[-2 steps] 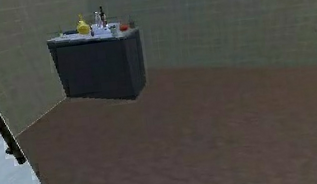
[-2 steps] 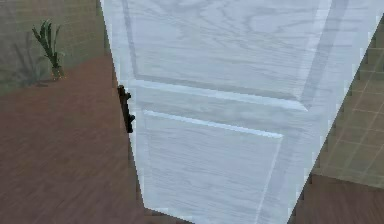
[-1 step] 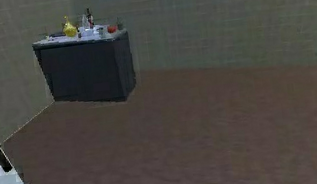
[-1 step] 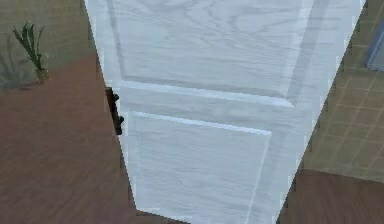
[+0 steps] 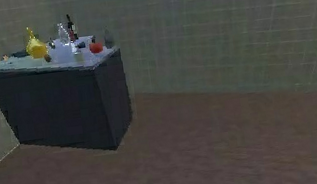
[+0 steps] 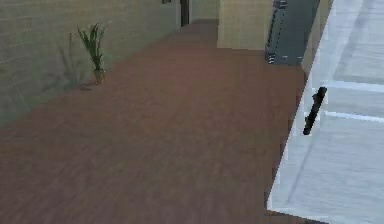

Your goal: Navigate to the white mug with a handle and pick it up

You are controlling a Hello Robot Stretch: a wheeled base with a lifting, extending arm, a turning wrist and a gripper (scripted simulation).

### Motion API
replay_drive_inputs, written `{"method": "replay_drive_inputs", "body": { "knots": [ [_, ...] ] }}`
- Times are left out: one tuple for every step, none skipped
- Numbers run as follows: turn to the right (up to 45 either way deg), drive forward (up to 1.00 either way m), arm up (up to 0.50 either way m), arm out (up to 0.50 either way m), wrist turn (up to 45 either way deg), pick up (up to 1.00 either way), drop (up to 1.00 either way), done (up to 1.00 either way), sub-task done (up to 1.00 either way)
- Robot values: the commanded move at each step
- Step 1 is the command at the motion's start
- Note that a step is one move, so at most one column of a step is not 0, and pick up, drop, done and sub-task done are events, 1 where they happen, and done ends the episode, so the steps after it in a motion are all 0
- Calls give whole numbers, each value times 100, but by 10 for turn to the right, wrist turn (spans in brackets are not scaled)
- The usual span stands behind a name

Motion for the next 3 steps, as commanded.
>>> {"method": "replay_drive_inputs", "body": {
  "knots": [
    [0,100,0,0,0,0,0,0,0],
    [0,35,0,0,0,0,0,0,0],
    [-450,0,0,0,0,0,0,0,0]
  ]
}}
